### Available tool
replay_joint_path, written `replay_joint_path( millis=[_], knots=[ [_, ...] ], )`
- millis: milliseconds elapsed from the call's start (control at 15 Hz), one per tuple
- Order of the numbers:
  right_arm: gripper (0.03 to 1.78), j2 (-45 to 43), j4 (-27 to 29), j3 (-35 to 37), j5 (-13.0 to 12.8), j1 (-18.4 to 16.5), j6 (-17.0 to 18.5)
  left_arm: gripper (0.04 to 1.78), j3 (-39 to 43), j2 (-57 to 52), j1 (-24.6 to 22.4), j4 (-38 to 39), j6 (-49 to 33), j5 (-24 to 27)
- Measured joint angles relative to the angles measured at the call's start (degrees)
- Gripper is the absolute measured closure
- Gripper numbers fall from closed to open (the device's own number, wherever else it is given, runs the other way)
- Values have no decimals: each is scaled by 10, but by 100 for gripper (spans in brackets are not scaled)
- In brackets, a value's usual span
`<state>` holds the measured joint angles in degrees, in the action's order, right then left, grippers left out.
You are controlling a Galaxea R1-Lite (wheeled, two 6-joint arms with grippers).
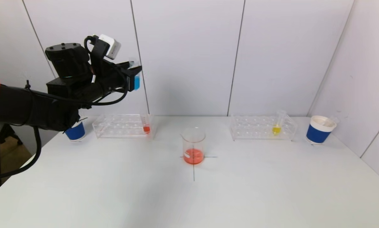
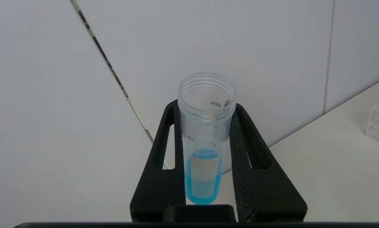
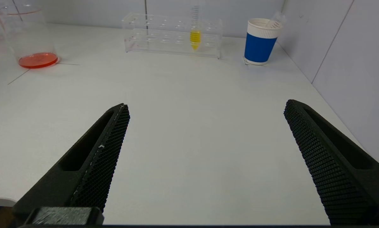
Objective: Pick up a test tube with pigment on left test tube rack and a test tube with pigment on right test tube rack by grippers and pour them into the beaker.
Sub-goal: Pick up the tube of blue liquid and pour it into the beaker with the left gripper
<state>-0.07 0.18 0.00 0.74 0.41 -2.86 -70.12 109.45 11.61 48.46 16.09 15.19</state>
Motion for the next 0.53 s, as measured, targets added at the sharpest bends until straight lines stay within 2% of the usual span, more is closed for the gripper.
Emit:
replay_joint_path(
  millis=[200, 533],
  knots=[
    [4, 0, 0, 0, 0, 0, 0, 139, -11, 1, 28, -4, 41, -1],
    [4, 0, 0, 0, 0, 0, 0, 139, -45, 20, 38, 0, 84, 17]
  ],
)
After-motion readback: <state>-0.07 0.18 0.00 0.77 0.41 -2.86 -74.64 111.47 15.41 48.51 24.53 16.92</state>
